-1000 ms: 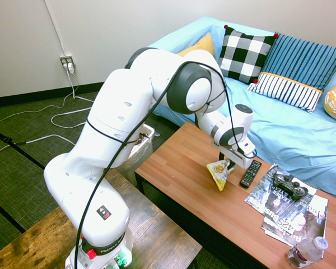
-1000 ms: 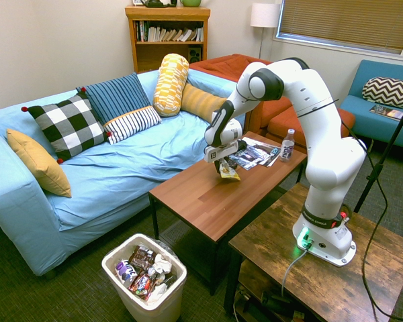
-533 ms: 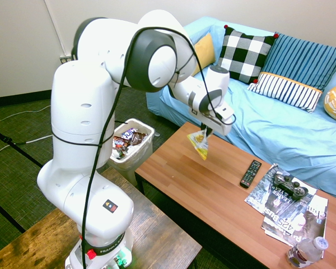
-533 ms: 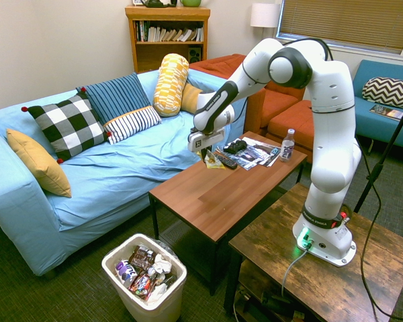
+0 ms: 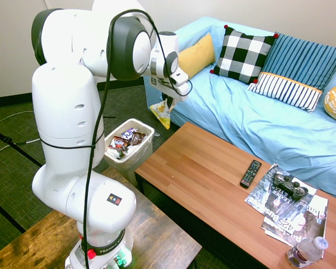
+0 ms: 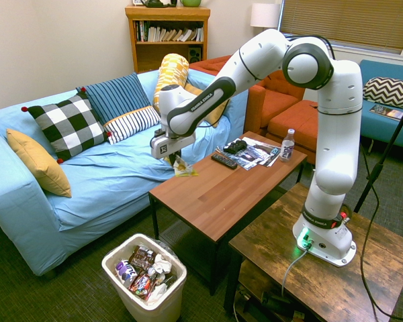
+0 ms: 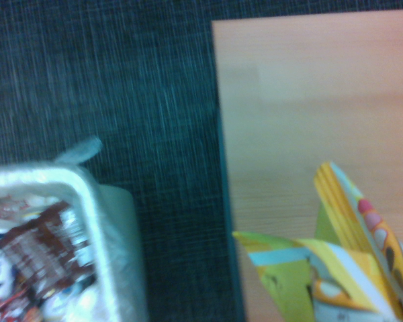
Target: Throw the chip bag in the trash bin
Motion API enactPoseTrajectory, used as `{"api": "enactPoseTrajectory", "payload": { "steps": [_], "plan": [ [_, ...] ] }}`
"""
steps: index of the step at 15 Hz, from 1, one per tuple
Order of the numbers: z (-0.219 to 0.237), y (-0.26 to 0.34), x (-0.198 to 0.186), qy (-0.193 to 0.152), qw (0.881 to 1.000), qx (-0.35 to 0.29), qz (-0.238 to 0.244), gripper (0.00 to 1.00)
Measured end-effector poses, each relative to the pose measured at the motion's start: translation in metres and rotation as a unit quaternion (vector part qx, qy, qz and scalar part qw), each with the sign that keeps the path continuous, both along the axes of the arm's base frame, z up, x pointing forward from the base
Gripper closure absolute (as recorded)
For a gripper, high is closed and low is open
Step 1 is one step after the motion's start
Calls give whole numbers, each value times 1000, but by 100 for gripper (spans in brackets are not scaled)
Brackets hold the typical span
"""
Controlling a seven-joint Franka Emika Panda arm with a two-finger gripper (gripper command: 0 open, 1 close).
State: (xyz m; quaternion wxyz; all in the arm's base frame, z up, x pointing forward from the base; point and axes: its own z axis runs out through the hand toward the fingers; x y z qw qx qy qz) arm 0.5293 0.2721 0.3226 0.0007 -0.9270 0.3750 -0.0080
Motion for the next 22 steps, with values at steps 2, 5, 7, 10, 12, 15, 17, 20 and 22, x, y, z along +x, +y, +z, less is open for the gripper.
{"api": "enactPoseTrajectory", "payload": {
  "steps": [2,5,7,10,12,15,17,20,22],
  "plan": [
    [-4,60,-5,1,1000,-3,16,100],
    [-28,137,-10,-2,999,-19,38,100],
    [-47,174,-13,3,998,-22,52,100],
    [-78,199,-18,19,997,-18,66,100],
    [-95,207,-24,29,996,-15,81,0],
    [-102,211,-30,35,994,-15,98,0],
    [-102,209,-28,36,994,-14,98,0],
    [-102,207,-27,38,994,-13,98,0],
    [-102,207,-27,38,994,-12,99,0]
  ]
}}
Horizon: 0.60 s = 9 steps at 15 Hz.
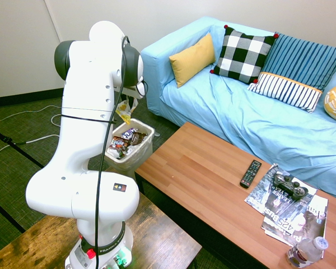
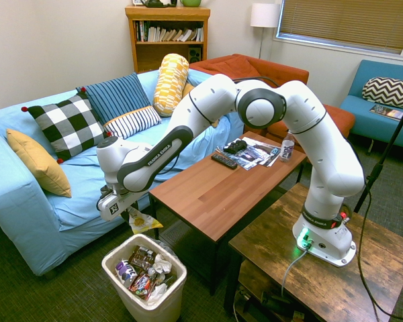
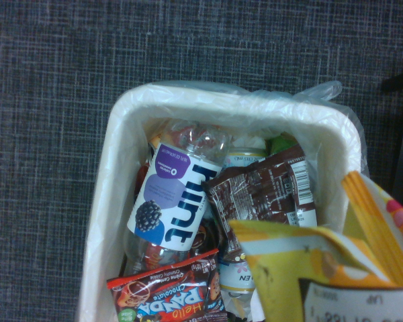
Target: Throw the chip bag in the trash bin
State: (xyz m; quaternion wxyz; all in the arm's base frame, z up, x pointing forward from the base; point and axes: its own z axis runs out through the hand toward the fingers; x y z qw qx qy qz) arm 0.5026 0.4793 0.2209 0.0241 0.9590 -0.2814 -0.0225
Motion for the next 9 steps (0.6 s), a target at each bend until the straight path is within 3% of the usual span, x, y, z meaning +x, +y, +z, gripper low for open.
{"api": "enactPoseTrajectory", "payload": {
  "steps": [9],
  "plan": [
    [9,-4,6,1,1000,10,1,0]
  ]
}}
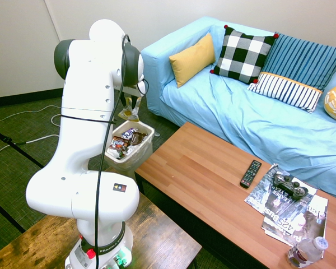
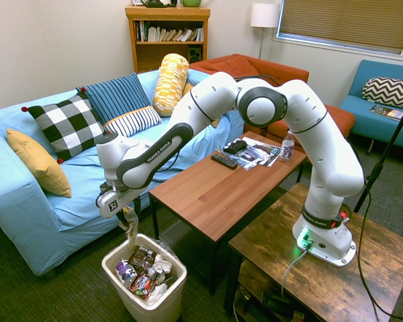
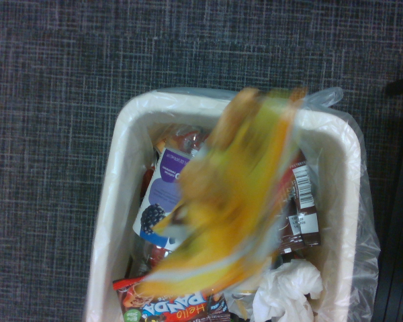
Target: Throw the chip bag in the trash bin
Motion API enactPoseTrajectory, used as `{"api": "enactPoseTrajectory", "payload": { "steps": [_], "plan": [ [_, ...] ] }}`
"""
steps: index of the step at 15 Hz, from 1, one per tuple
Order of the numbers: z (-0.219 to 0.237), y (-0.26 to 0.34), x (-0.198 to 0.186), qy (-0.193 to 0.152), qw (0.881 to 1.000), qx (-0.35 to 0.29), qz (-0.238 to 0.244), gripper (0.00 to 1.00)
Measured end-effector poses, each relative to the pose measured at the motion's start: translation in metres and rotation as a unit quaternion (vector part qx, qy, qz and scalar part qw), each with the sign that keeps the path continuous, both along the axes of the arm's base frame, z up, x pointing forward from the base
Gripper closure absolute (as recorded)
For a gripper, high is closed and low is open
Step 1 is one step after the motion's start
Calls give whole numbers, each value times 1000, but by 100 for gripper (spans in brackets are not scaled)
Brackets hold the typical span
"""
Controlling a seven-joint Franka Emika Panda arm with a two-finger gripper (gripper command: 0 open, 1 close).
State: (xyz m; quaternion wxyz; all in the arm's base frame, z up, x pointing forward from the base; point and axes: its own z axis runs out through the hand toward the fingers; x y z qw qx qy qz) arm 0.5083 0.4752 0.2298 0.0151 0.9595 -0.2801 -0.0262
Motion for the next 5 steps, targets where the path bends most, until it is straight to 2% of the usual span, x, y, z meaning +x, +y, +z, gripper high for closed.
{"api": "enactPoseTrajectory", "payload": {
  "steps": [5],
  "plan": [
    [-2,1,-2,4,1000,1,2,0]
  ]
}}
